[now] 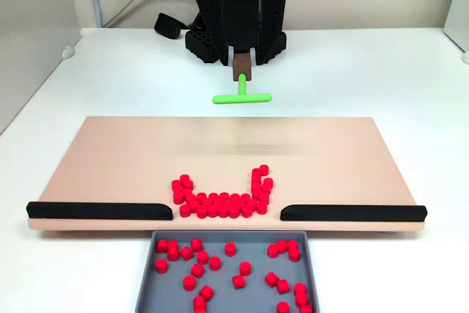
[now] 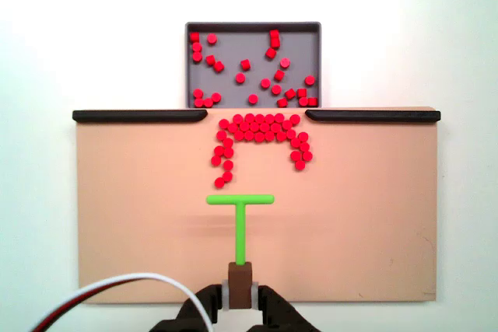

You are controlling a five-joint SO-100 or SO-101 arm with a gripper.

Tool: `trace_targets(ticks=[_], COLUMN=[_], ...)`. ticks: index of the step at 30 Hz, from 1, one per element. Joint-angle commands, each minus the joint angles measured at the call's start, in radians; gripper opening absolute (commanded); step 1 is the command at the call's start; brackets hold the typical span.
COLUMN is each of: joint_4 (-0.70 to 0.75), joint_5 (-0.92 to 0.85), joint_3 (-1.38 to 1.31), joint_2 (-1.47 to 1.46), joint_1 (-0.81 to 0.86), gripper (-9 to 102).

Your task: Gather the left side granules

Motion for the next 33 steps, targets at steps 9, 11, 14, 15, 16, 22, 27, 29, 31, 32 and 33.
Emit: trace_targets(ticks=[9,11,14,15,16,22,27,29,31,32,33], joint_4=[0.005,0.005,0.005,0.005,0.005,0.005,0.005,0.005,0.005,0.005,0.005], joint_5=[-0.005,-0.005,-0.002,0.000,0.005,0.094,0.181,0.215,0.245,0.259,0.275], joint_3=[-0.006,-0.006,-0.006,-0.006,-0.006,-0.006,-0.006,-0.006,-0.006,-0.006,-0.006], joint_2=[0.006,0.003,-0.002,-0.006,-0.012,-0.031,-0.015,-0.012,-0.009,-0.011,-0.012], joint_1=[0.011,0.008,0.006,0.009,0.012,0.009,-0.008,-0.011,-0.017,-0.020,-0.023], gripper=[0,0,0,0,0,0,0,0,0,0,0])
